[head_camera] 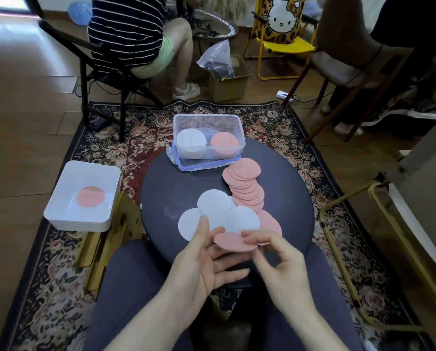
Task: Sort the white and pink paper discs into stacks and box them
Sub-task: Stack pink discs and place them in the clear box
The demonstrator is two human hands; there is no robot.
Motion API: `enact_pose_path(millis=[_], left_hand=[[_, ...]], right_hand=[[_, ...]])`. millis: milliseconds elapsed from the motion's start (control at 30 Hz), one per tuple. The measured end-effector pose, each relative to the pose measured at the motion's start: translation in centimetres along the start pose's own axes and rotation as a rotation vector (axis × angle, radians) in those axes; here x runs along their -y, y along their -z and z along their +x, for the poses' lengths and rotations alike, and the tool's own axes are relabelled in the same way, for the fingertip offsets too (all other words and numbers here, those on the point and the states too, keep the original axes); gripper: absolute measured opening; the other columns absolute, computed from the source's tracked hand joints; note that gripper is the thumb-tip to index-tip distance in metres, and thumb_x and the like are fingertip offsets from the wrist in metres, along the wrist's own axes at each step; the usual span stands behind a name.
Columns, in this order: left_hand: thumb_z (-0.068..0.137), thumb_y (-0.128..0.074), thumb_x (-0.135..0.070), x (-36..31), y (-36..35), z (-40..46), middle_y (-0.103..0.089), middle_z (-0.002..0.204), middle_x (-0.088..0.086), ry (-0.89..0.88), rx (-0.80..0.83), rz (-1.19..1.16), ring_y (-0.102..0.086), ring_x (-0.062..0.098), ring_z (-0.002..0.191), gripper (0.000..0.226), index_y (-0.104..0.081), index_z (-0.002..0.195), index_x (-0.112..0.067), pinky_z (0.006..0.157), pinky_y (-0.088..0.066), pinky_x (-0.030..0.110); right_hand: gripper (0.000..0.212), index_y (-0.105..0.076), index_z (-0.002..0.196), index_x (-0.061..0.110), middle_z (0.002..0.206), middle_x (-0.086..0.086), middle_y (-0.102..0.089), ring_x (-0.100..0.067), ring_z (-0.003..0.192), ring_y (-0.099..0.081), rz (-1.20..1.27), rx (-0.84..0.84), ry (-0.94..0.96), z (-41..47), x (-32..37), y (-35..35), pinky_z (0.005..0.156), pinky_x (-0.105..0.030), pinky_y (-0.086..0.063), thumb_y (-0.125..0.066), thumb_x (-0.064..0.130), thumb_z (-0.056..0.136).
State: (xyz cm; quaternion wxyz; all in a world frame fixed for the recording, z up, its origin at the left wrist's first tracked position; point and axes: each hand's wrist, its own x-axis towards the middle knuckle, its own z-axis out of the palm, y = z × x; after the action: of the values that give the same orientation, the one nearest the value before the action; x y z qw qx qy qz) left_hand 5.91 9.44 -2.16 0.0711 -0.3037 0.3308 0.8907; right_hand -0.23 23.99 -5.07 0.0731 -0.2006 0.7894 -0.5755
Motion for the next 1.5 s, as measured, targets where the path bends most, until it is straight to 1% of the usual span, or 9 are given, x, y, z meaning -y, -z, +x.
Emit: enact_pose_path(millis=[233, 400, 533, 633, 867, 1000, 1167, 1400, 1500], left_hand=[[0.087, -0.054, 0.009, 0.8, 1.1, 0.2, -0.07, 0.111, 0.015, -0.051, -0.109, 0.034, -0.073, 0.028, 0.084, 0.04, -0.059, 0.121, -0.011, 0.064, -0.061, 0.038], [0.092, -0.053, 0.001, 0.3, 1.6, 0.6, -0.068, 0.112, 0.017, -0.108, -0.255, -0.041, -0.073, 0.029, 0.082, 0.026, -0.063, 0.114, -0.008, 0.05, -0.057, 0.032], [0.094, -0.052, -0.003, -0.1, 1.7, 0.8, -0.065, 0.115, 0.017, -0.13, -0.282, -0.077, -0.068, 0.03, 0.088, 0.019, -0.063, 0.108, -0.008, 0.05, -0.058, 0.033], [0.095, -0.05, 0.0, -0.1, 1.8, 1.0, -0.065, 0.116, 0.017, -0.115, -0.265, -0.077, -0.068, 0.03, 0.088, 0.022, -0.063, 0.112, -0.006, 0.054, -0.059, 0.036], [0.092, -0.047, 0.01, 0.1, 2.0, 1.2, -0.063, 0.12, 0.016, -0.102, -0.218, -0.053, -0.067, 0.032, 0.093, 0.03, -0.064, 0.109, -0.008, 0.059, -0.06, 0.038], [0.09, -0.049, 0.012, 0.3, 2.2, 1.3, -0.063, 0.121, 0.018, -0.098, -0.212, -0.031, -0.067, 0.036, 0.097, 0.032, -0.062, 0.114, -0.005, 0.061, -0.061, 0.038], [0.091, -0.049, 0.009, 0.4, 2.2, 1.3, -0.068, 0.113, 0.017, -0.089, -0.206, -0.019, -0.069, 0.035, 0.098, 0.027, -0.061, 0.113, -0.001, 0.064, -0.061, 0.039], [0.095, -0.048, 0.001, 0.7, 2.1, 1.5, -0.073, 0.105, 0.015, -0.061, -0.187, 0.032, -0.07, 0.028, 0.088, 0.023, -0.065, 0.11, -0.003, 0.068, -0.061, 0.039], [0.097, -0.048, -0.004, 0.8, 2.2, 1.4, -0.073, 0.105, 0.015, -0.051, -0.151, 0.072, -0.07, 0.028, 0.089, 0.023, -0.065, 0.112, -0.006, 0.072, -0.061, 0.037]], right_hand=[[0.037, -0.069, 0.101, 0.025, 0.117, 0.014, -0.066, -0.011, 0.112, -0.061, -0.162, 0.105, 0.253, -0.5, -1.0, -0.4, 0.093, -0.023, -0.048, -0.065, -0.006, 0.082], [0.041, -0.055, 0.118, 0.036, 0.113, 0.017, -0.057, -0.011, 0.101, -0.057, -0.297, -0.076, 0.001, 1.8, -2.3, 1.1, 0.08, -0.02, -0.045, -0.068, 0.015, 0.085], [0.065, -0.051, 0.132, 0.018, 0.122, 0.003, -0.048, -0.02, 0.118, -0.045, -0.615, -0.032, -0.265, 3.7, -3.9, 2.4, 0.094, -0.036, -0.043, -0.075, 0.04, 0.076], [0.068, -0.055, 0.13, 0.017, 0.122, 0.002, -0.045, -0.019, 0.118, -0.043, -0.695, -0.019, -0.277, 3.9, -3.7, 2.2, 0.094, -0.038, -0.042, -0.075, 0.048, 0.072], [0.039, -0.047, 0.104, 0.025, 0.099, 0.009, -0.056, -0.019, 0.091, -0.054, -0.455, -0.151, -0.38, 3.5, -3.5, 2.0, 0.074, -0.036, -0.041, -0.074, 0.027, 0.077], [0.019, -0.051, 0.098, 0.022, 0.092, 0.005, -0.063, -0.019, 0.083, -0.058, -0.316, -0.252, -0.404, 3.8, -4.4, 3.3, 0.08, -0.039, -0.049, -0.06, 0.009, 0.087], [0.013, -0.057, 0.104, 0.01, 0.08, -0.004, -0.058, -0.006, 0.051, -0.05, 0.046, -0.406, -0.445, 2.9, -4.2, 4.1, 0.044, -0.01, -0.039, -0.057, 0.004, 0.092], [0.004, -0.062, 0.089, 0.005, 0.054, 0.001, -0.051, -0.004, 0.038, -0.039, 0.249, -0.036, -0.439, 0.5, -1.0, 0.5, 0.038, -0.014, -0.031, -0.064, 0.002, 0.087], [0.004, -0.064, 0.088, 0.007, 0.053, 0.004, -0.053, -0.003, 0.04, -0.041, 0.222, -0.007, -0.438, 0.4, -0.5, -0.5, 0.042, -0.012, -0.034, -0.066, 0.006, 0.086]])
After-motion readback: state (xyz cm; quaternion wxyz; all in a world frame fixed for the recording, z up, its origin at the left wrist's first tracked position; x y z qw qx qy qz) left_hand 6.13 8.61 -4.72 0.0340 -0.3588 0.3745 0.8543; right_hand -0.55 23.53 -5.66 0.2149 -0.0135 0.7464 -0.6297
